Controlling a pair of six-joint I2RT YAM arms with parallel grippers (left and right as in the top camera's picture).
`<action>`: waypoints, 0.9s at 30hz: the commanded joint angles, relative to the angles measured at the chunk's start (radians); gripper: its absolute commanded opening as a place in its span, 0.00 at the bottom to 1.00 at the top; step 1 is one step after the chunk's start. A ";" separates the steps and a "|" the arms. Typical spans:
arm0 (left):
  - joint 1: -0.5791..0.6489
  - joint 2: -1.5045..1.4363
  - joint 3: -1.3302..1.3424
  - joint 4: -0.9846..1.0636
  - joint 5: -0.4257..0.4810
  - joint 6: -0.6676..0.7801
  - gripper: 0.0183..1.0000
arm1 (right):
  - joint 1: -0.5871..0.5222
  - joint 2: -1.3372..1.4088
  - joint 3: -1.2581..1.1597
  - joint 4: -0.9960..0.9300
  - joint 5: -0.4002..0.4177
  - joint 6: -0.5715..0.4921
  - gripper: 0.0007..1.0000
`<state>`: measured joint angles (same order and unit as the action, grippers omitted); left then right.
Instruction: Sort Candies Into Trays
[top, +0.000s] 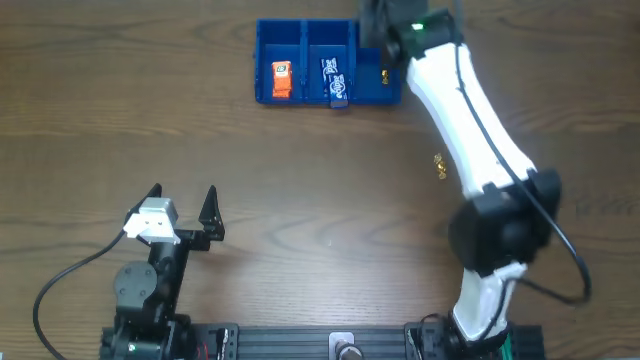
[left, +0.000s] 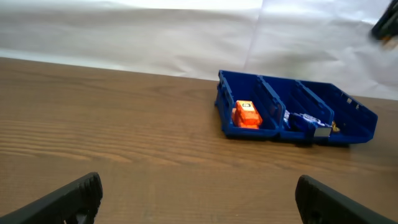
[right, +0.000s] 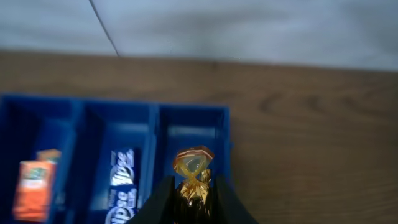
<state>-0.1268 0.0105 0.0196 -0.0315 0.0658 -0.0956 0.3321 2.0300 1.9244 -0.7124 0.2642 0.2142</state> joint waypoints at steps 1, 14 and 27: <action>0.004 -0.006 -0.015 -0.041 0.009 0.014 1.00 | -0.014 0.083 0.025 0.003 -0.033 -0.021 0.13; 0.004 -0.006 -0.015 -0.041 0.009 0.014 1.00 | -0.072 0.029 -0.013 -0.023 -0.084 -0.023 0.80; 0.004 -0.006 -0.015 -0.041 0.009 0.014 1.00 | -0.222 -0.534 -0.883 0.050 -0.138 -0.033 0.84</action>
<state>-0.1268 0.0101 0.0196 -0.0311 0.0658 -0.0959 0.1429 1.4460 1.1484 -0.6628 0.1493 0.1894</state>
